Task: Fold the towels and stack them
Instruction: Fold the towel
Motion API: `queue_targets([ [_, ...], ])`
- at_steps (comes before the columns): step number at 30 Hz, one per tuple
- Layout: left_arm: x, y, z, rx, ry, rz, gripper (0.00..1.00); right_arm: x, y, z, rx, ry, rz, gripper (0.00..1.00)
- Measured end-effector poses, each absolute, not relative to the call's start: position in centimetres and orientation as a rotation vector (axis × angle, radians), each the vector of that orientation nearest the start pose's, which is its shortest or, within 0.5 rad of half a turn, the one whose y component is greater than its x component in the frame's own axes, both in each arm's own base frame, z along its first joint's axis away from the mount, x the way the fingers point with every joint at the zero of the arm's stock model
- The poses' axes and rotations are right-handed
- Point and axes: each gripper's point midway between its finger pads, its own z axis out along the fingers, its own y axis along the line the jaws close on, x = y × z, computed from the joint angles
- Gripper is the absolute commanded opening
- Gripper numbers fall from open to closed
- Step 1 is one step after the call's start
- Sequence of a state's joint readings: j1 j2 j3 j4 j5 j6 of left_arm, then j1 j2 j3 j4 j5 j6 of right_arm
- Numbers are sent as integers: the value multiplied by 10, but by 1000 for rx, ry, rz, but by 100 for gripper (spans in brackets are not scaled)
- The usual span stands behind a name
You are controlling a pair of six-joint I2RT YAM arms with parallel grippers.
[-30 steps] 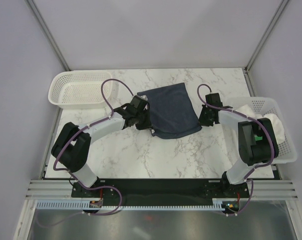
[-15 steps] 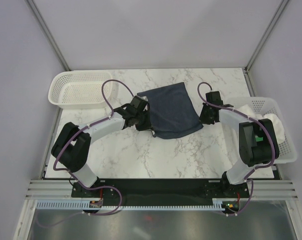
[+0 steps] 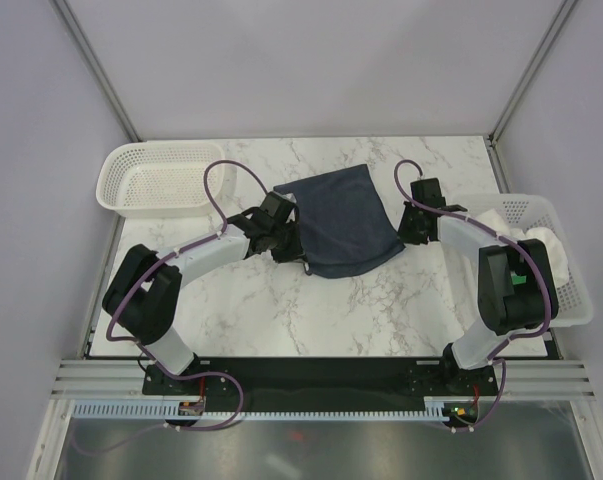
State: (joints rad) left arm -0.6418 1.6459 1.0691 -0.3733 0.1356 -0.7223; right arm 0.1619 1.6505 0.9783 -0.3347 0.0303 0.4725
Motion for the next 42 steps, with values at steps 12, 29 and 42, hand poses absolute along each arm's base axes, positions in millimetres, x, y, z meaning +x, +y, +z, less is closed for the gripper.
queue_targets([
  [12, 296, -291, 99, -100, 2621, -761, 2, 366, 75, 42, 420, 2556, 206, 32],
  [29, 304, -290, 106, -144, 2604, -773, 2, 364, 91, 48, 513, 2547, 321, 39],
  [42, 322, -295, 126, -176, 2551, -820, 2, 337, 156, 86, 325, 2467, 624, 0],
])
